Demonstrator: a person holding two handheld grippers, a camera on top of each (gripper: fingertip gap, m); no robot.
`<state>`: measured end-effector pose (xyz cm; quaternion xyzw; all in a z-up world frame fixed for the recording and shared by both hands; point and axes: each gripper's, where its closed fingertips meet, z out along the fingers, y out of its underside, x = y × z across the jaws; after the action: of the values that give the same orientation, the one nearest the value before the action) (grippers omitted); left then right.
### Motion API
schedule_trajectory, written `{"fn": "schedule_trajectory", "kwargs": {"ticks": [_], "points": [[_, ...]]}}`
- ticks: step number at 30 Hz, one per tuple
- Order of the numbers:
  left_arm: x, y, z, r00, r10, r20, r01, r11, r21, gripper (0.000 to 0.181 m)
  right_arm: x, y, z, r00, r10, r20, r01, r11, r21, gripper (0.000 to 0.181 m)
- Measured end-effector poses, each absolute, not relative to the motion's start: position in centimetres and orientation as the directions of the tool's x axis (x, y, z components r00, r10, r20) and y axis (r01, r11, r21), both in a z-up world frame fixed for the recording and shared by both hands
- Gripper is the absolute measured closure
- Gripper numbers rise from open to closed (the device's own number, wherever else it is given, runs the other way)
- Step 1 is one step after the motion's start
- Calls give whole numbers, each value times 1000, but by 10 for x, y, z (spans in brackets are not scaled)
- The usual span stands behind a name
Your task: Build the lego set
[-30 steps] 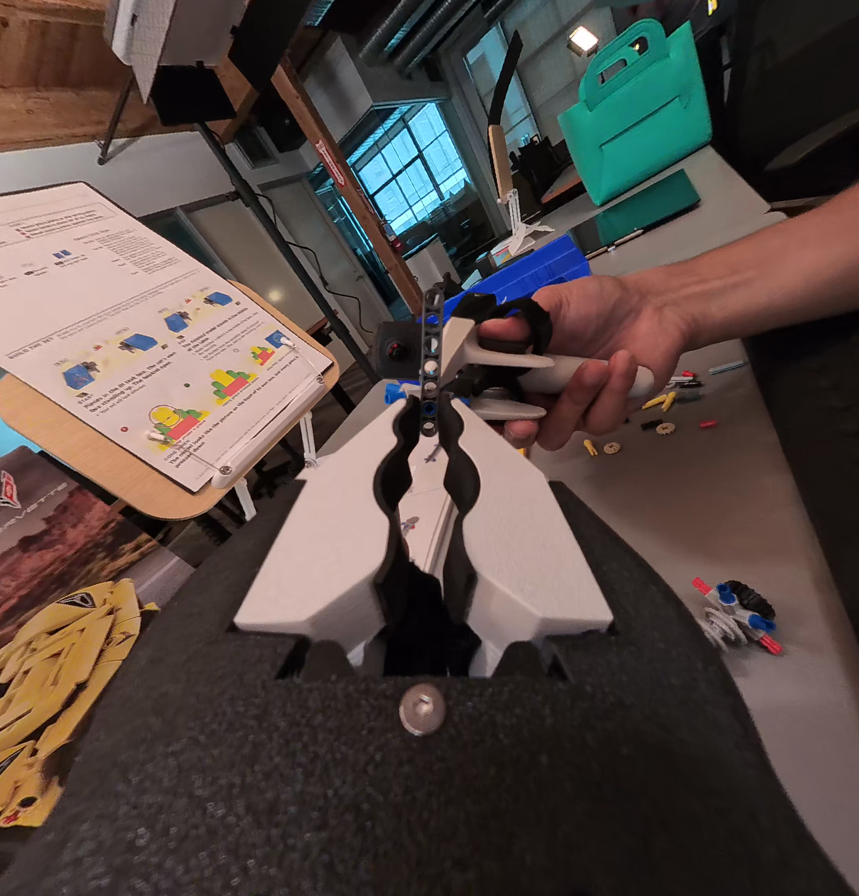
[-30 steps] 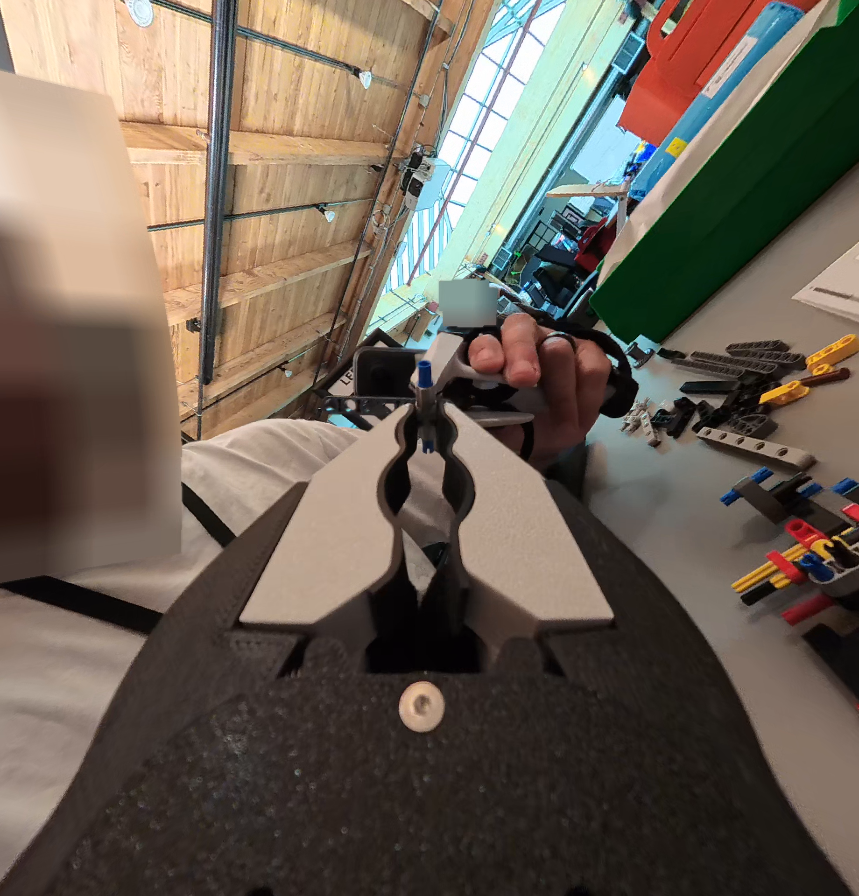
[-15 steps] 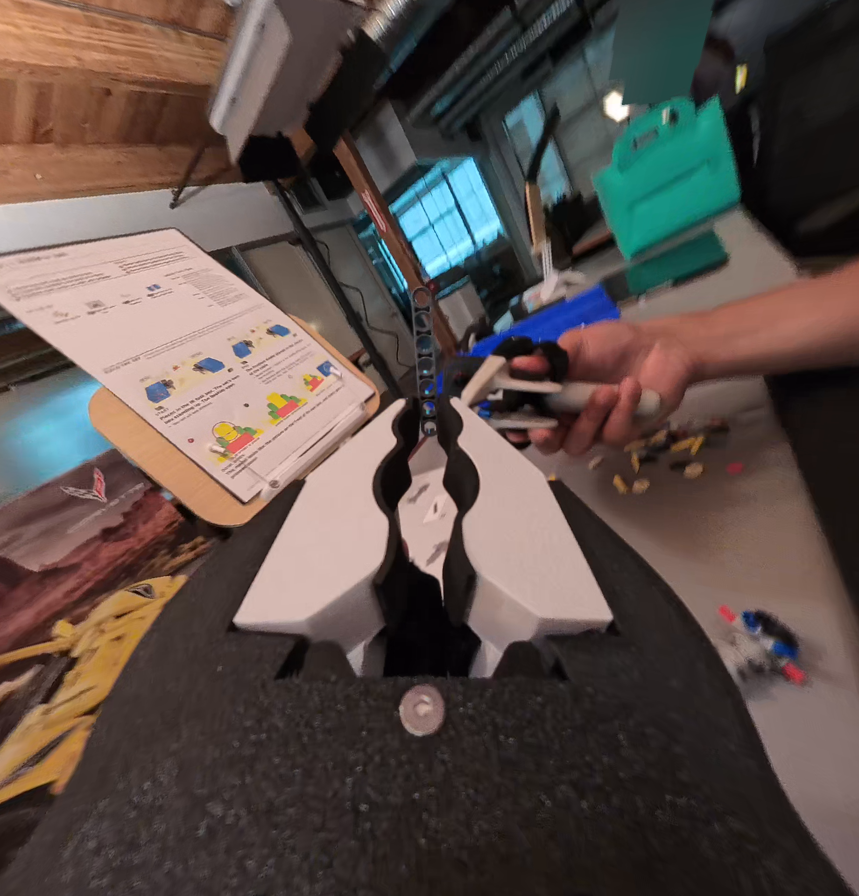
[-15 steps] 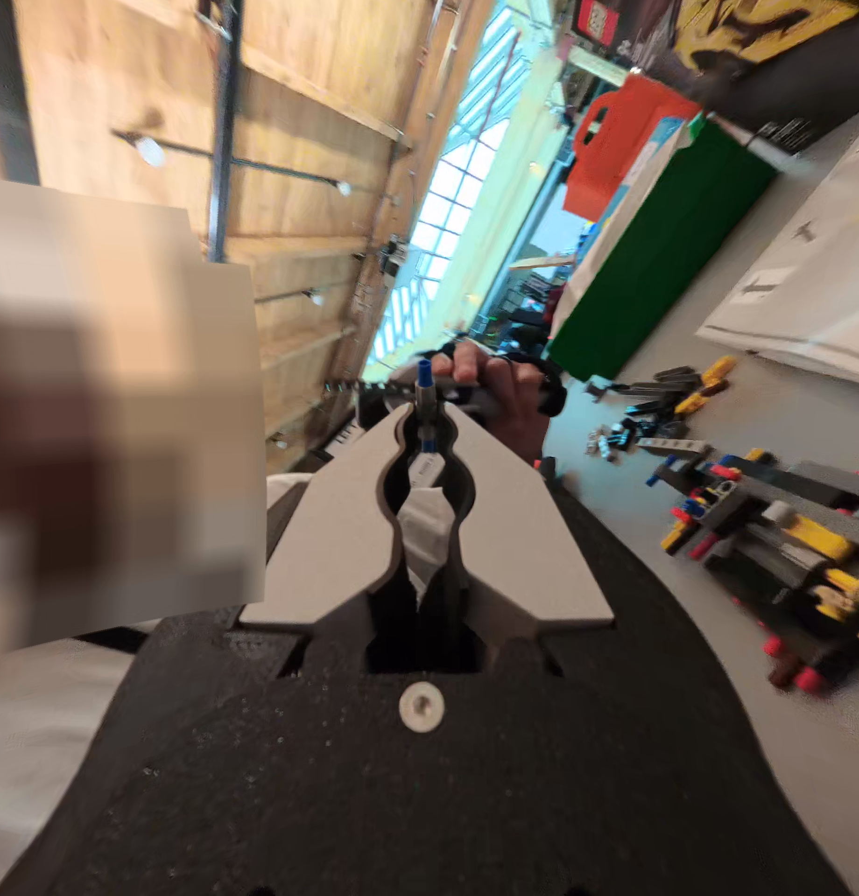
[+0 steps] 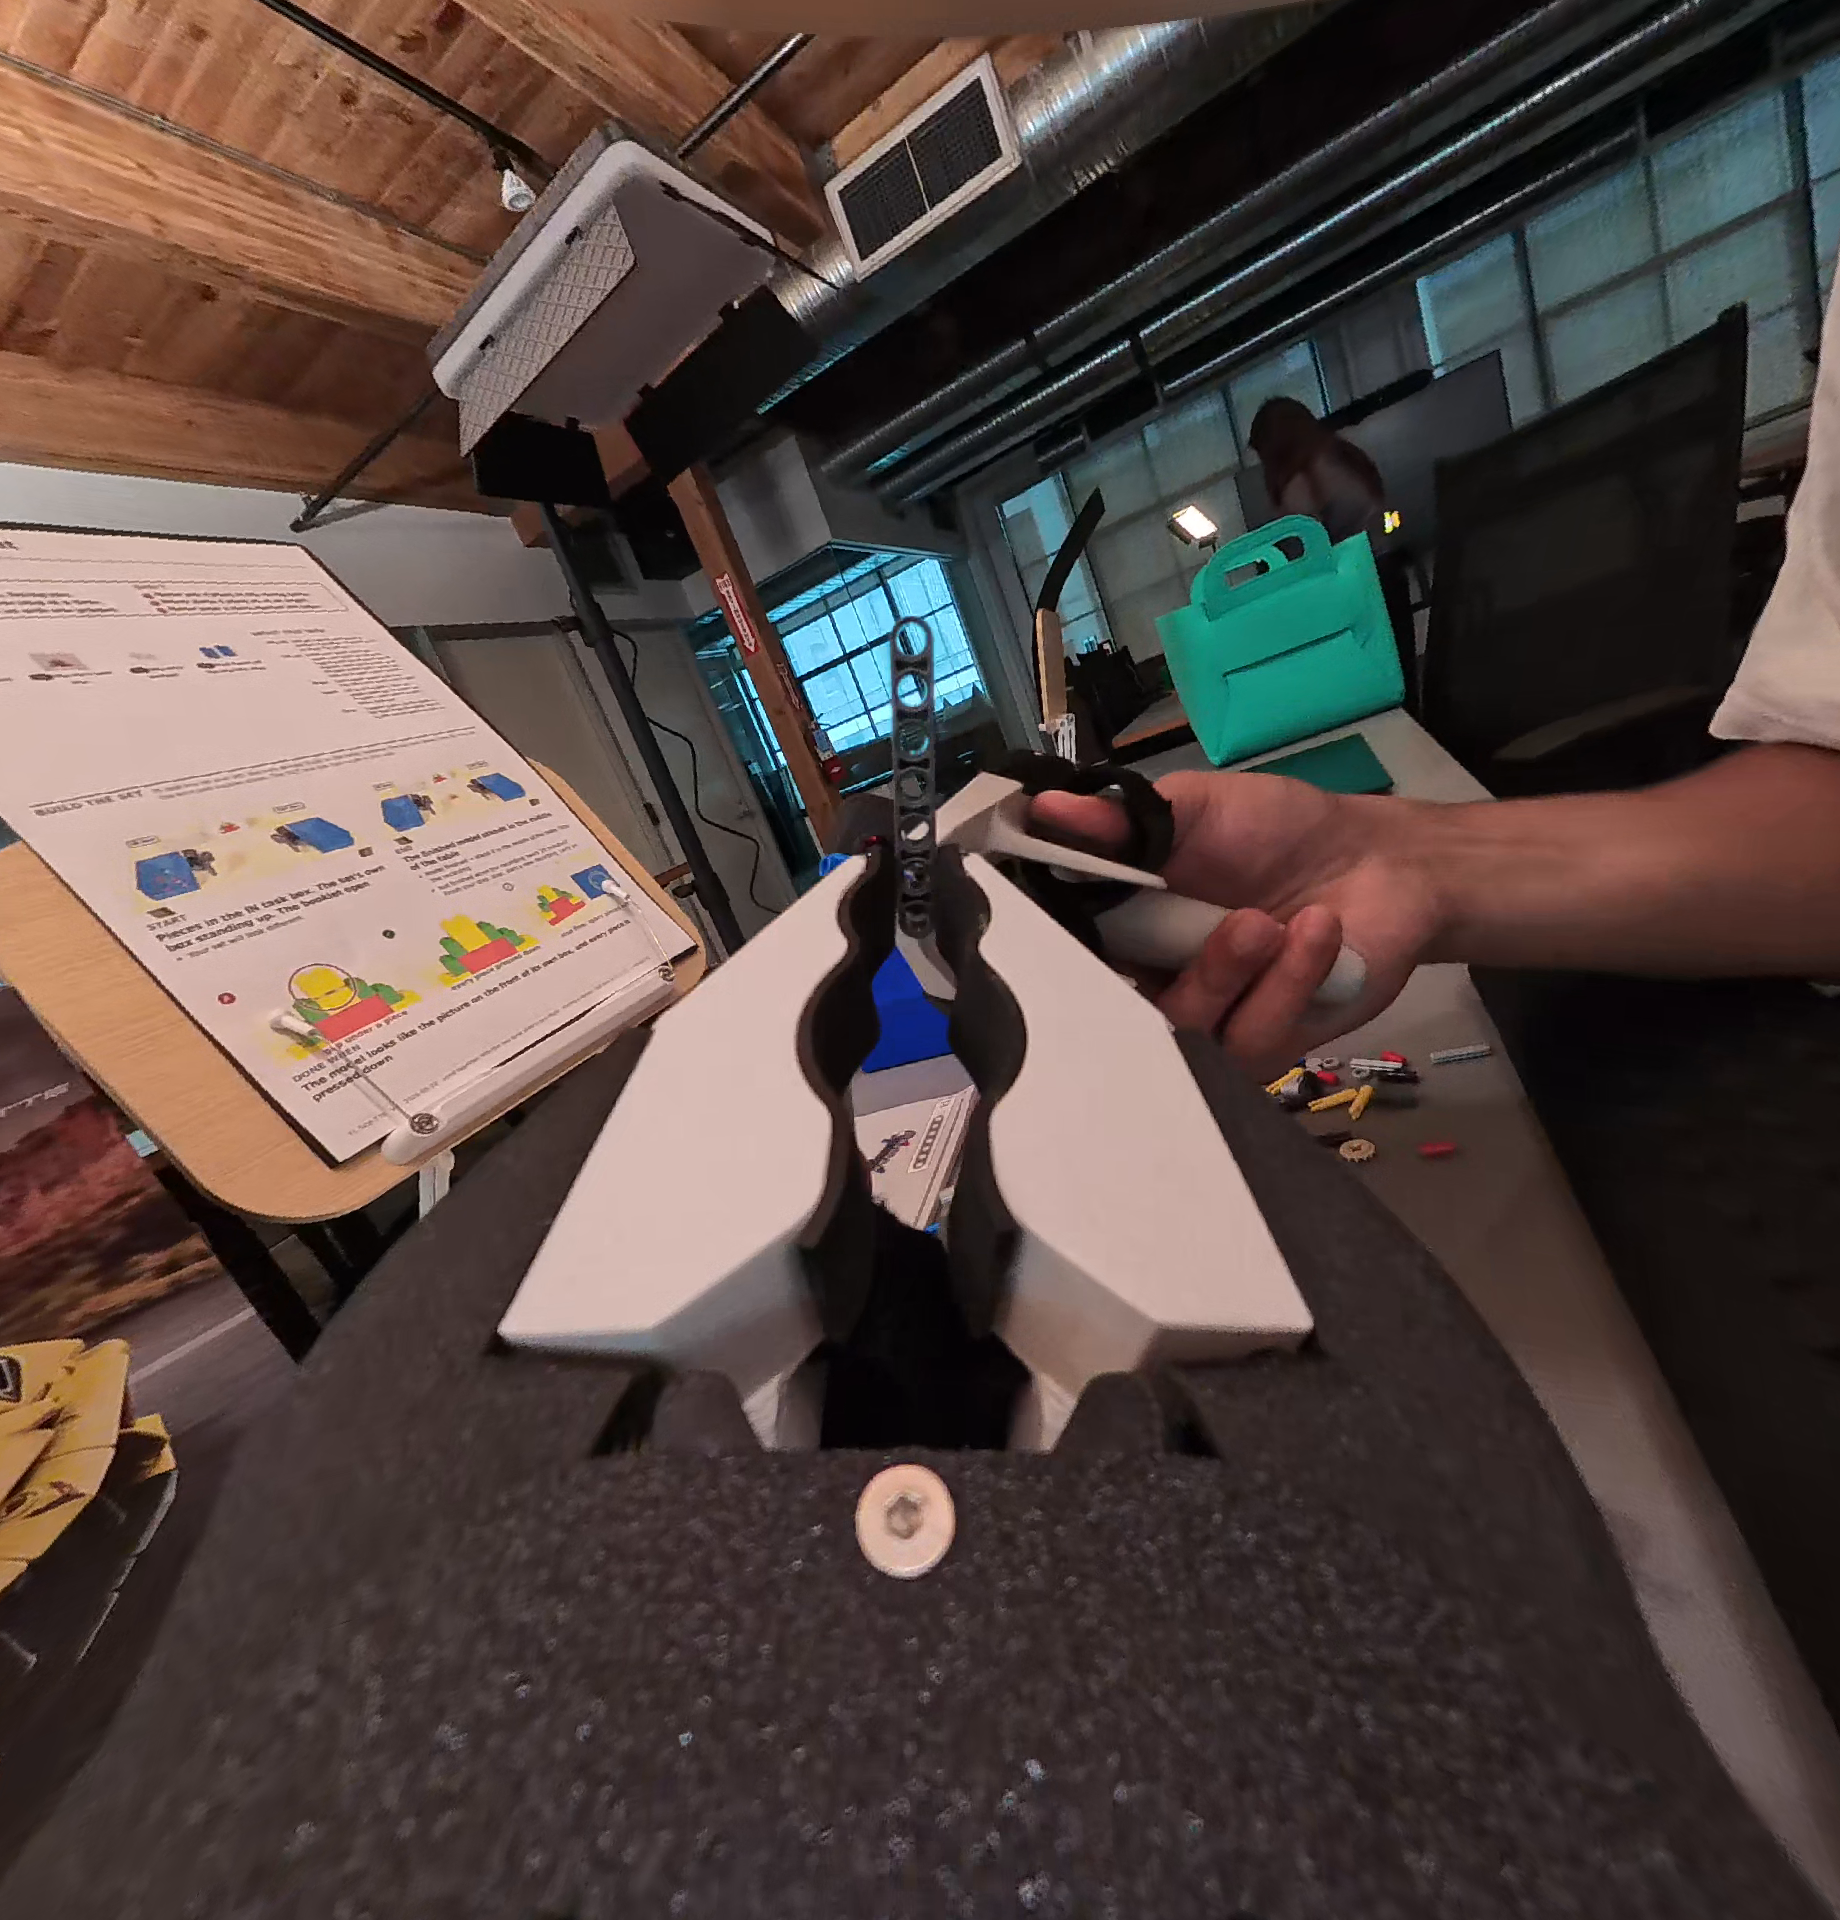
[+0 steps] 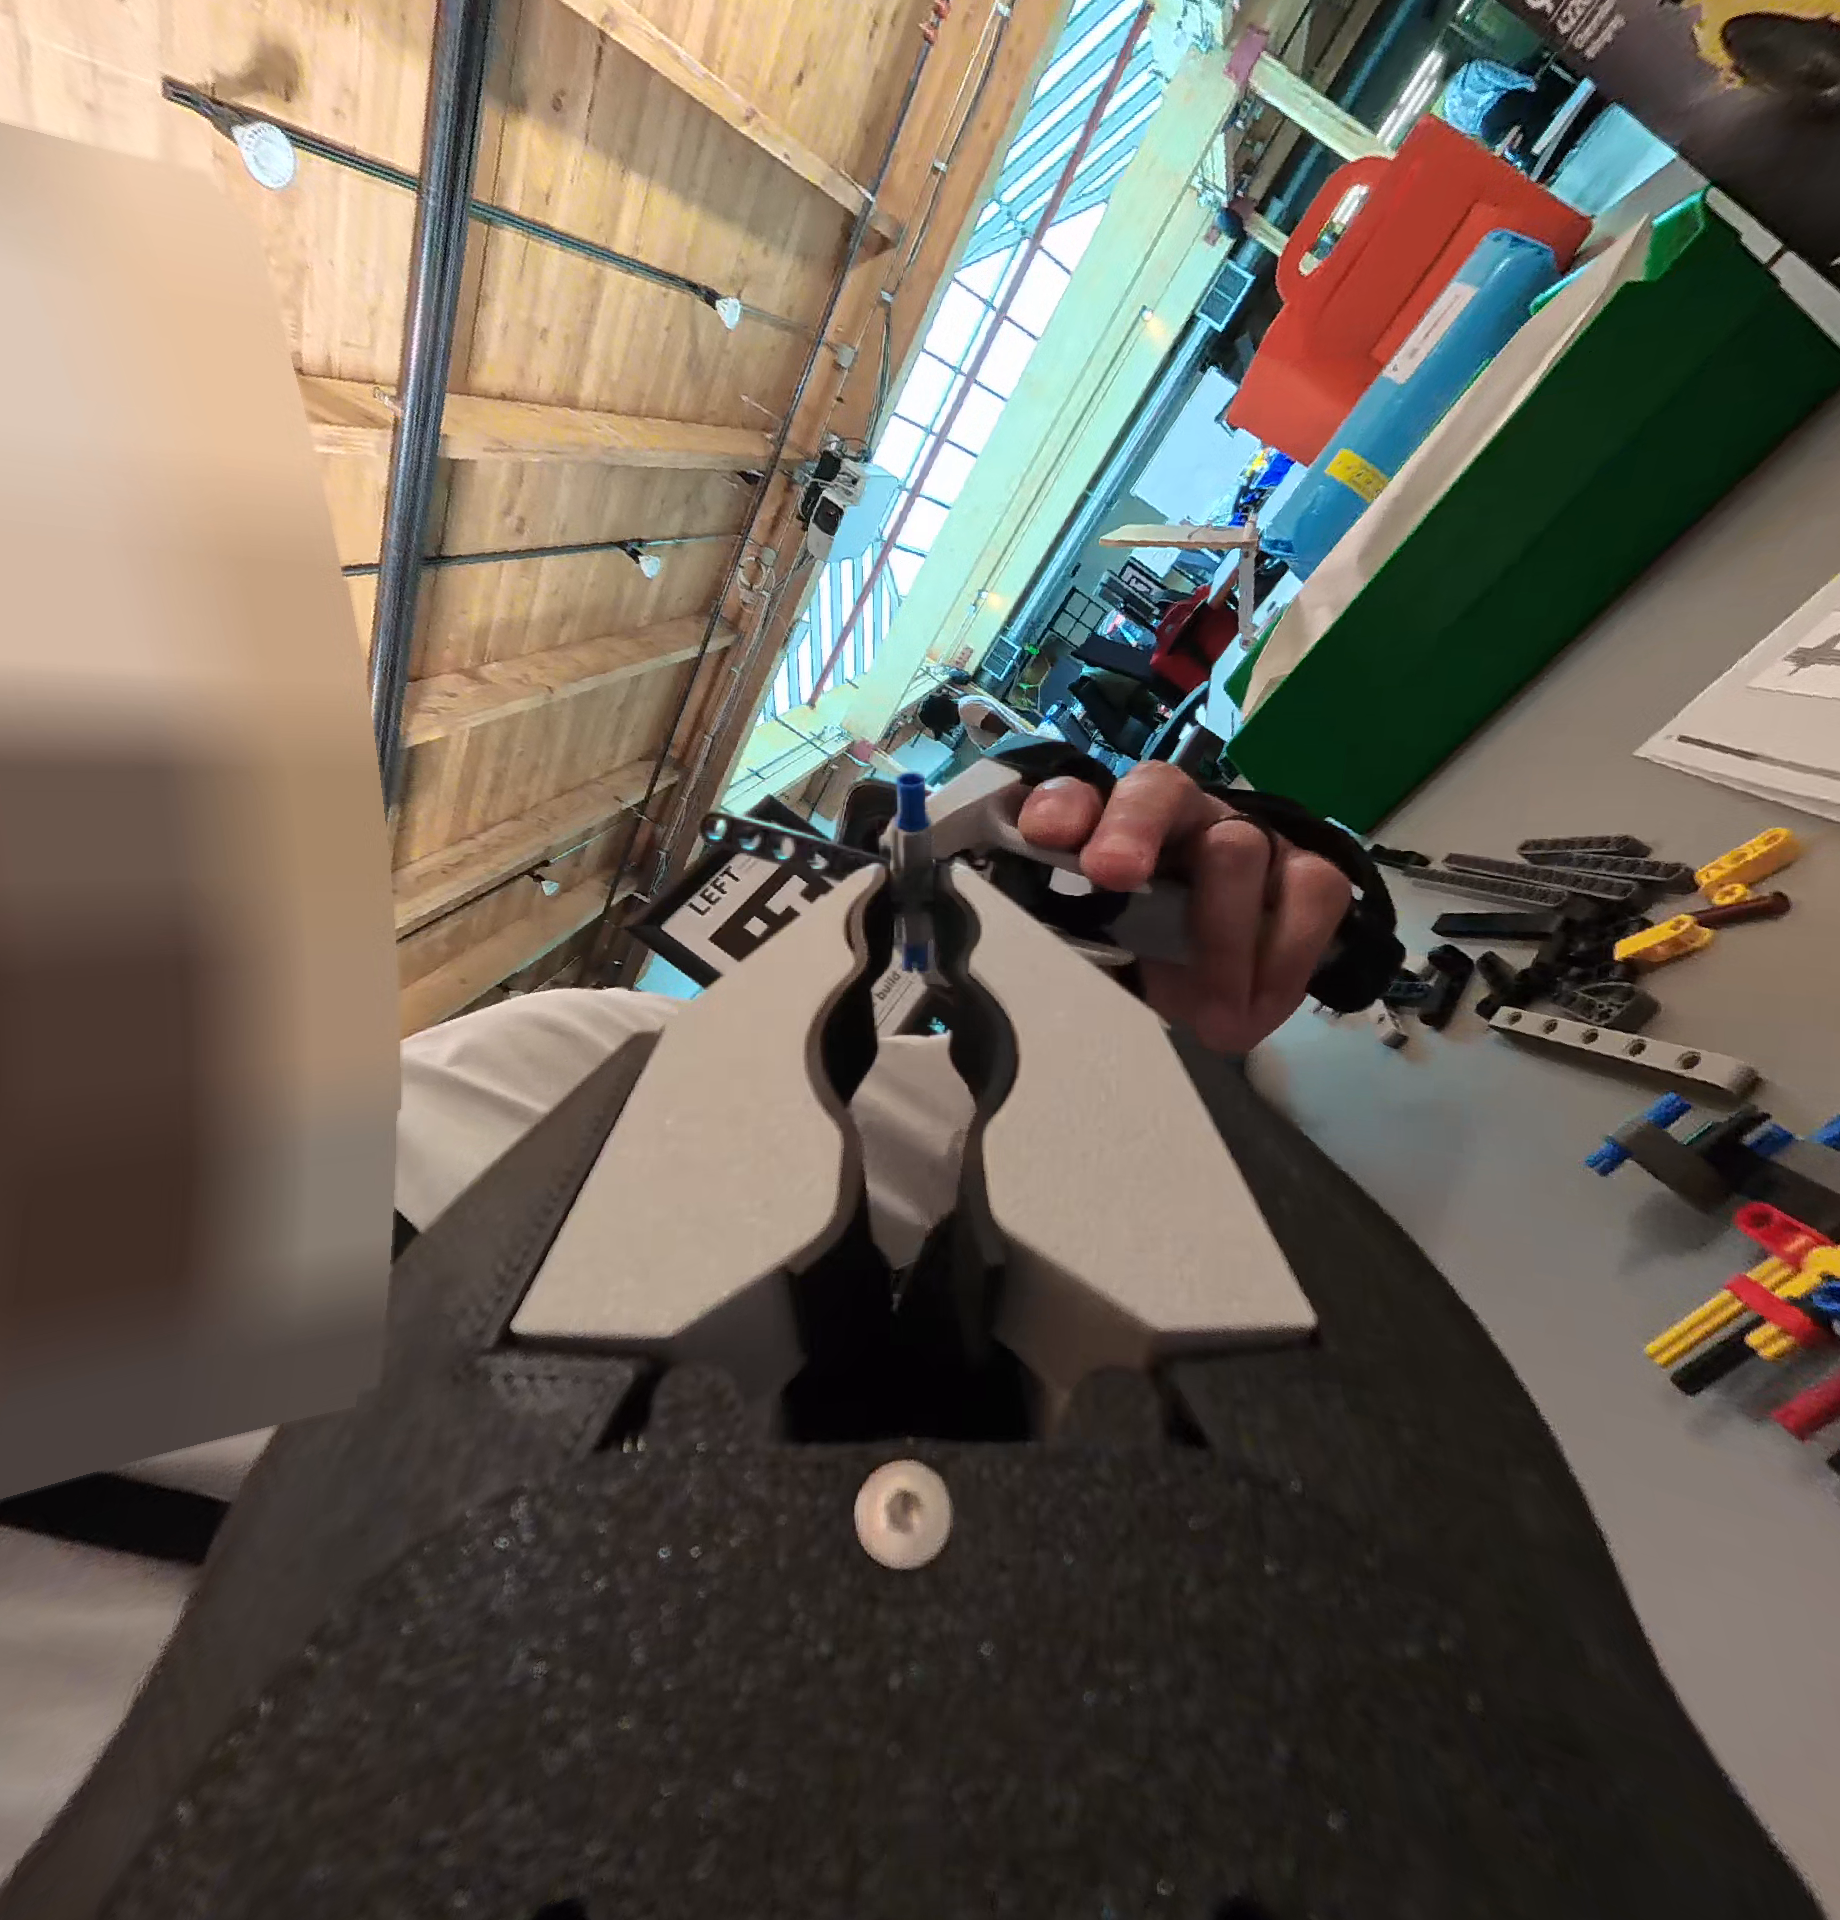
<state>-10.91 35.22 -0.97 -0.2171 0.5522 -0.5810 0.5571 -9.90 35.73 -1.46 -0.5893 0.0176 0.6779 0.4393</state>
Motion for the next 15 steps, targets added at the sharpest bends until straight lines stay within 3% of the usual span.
{"fn": "schedule_trajectory", "kwargs": {"ticks": [7,15], "points": [[-105,351,-15,-293,-885,-363,394,234,-889,175,-103,356,-23,103,558,-824,-591,-632,-501,176],[-105,349,-16,-259,-874,-412,408,288,-866,175,-106,357,-26,5,524,-852,-612,-672,-417,176]]}}
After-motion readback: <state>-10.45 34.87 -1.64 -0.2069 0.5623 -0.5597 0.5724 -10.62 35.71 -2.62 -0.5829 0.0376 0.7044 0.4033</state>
